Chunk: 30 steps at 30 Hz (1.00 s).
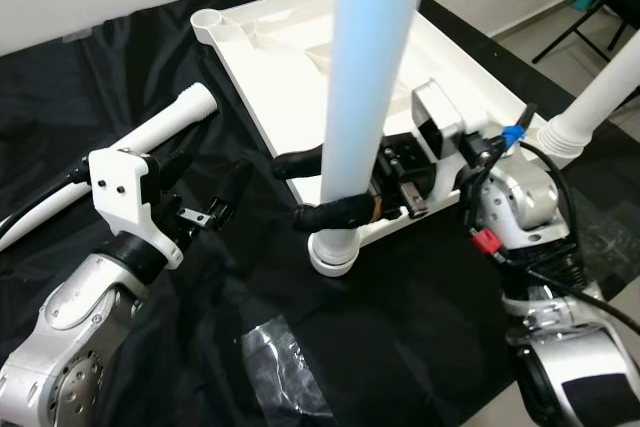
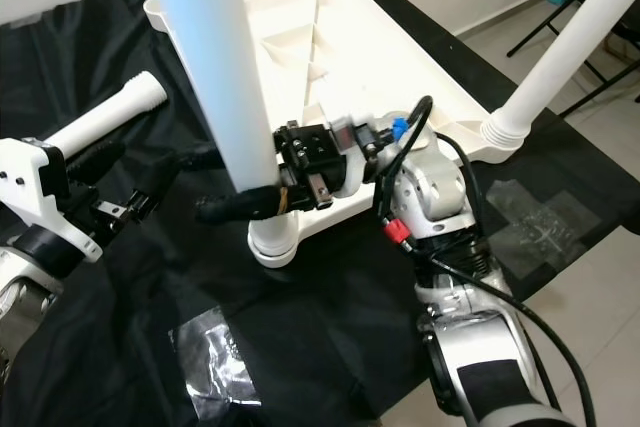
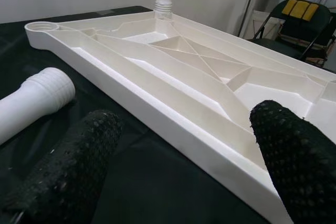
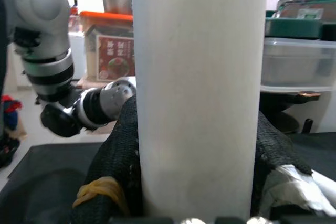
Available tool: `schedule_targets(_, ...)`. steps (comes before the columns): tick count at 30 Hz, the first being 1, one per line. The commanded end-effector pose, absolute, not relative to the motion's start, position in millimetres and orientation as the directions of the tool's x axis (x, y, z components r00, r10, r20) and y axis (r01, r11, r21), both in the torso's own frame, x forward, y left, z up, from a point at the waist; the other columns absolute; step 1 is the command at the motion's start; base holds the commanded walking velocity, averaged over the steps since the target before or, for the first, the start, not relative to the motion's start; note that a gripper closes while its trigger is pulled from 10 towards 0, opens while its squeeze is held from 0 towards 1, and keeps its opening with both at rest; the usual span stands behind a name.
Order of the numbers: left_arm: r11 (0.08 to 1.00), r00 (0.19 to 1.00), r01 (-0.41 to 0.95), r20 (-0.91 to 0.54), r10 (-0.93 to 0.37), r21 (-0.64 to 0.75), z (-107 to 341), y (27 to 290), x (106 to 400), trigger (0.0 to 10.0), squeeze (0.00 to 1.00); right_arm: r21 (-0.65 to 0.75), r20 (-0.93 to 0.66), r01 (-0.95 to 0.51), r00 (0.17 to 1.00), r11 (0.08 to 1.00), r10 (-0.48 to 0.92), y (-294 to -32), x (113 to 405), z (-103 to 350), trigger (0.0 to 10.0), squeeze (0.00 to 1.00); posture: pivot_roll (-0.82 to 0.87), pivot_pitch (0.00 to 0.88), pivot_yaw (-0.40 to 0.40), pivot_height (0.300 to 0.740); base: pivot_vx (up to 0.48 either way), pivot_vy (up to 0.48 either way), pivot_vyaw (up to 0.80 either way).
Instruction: Building children table
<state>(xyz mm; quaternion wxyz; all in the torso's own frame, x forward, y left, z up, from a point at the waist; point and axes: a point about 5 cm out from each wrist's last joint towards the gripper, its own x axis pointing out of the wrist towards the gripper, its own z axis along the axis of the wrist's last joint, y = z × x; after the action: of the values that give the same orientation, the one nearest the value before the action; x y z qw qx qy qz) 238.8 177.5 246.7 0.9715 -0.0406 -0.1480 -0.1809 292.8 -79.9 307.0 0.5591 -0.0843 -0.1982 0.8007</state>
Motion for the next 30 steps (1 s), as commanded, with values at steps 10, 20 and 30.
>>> schedule_targets(10, 0.937, 0.901, 0.349, 0.282, -0.329, -0.025, 244.9, 179.5, 234.9, 10.0, 0.0, -0.337, 0.218, -0.916, -0.301, -0.218, 0.928, -72.1, 295.0, 300.0, 10.0, 0.0, 0.07, 0.378, -0.014, 0.74, 0.0, 0.0, 0.0)
schedule_targets(20, 0.93, 0.899, 0.366, 0.27, -0.345, -0.031, 242.7, 175.2, 235.5, 10.0, 0.0, -0.287, 0.255, -0.945, -0.231, -0.155, 0.939, -79.8, 298.4, 299.7, 10.0, 0.0, 0.06, 0.388, -0.004, 0.74, 0.0, 0.0, 0.0)
schedule_targets(30, 0.925, 0.895, 0.378, 0.271, -0.354, -0.04, 242.1, 171.6, 237.4, 10.0, 0.0, -0.293, 0.094, -0.932, -0.252, -0.215, 0.963, -89.3, 300.1, 300.1, 10.0, 0.0, 0.03, 0.401, -0.009, 0.74, 0.0, 0.0, 0.0)
